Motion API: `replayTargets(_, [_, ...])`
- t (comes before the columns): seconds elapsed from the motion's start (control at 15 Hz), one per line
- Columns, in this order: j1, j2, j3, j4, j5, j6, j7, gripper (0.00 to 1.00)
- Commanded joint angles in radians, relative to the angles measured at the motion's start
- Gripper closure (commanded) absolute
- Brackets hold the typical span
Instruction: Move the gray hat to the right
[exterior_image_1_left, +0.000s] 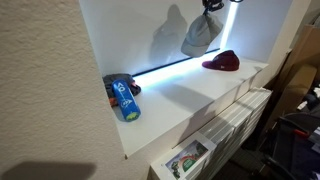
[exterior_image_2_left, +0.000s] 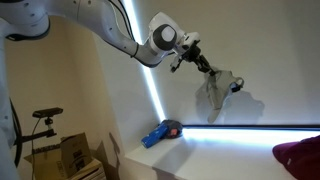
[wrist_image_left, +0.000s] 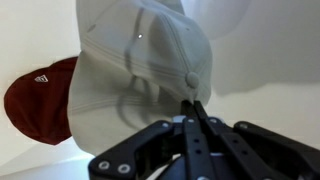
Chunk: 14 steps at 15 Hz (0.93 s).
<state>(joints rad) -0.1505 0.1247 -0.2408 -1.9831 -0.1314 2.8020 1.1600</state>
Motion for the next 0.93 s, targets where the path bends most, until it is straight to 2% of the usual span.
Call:
replayTargets(0.0, [0.0, 0.0, 0.0, 0.0, 0.001, 0.001, 0.0, 0.97])
replayTargets(0.8, [0.0, -0.006, 0.0, 0.0, 0.001, 0.001, 0.001, 0.97])
replayTargets(0.87, [0.0, -0.006, 0.0, 0.0, 0.001, 0.001, 0.001, 0.72])
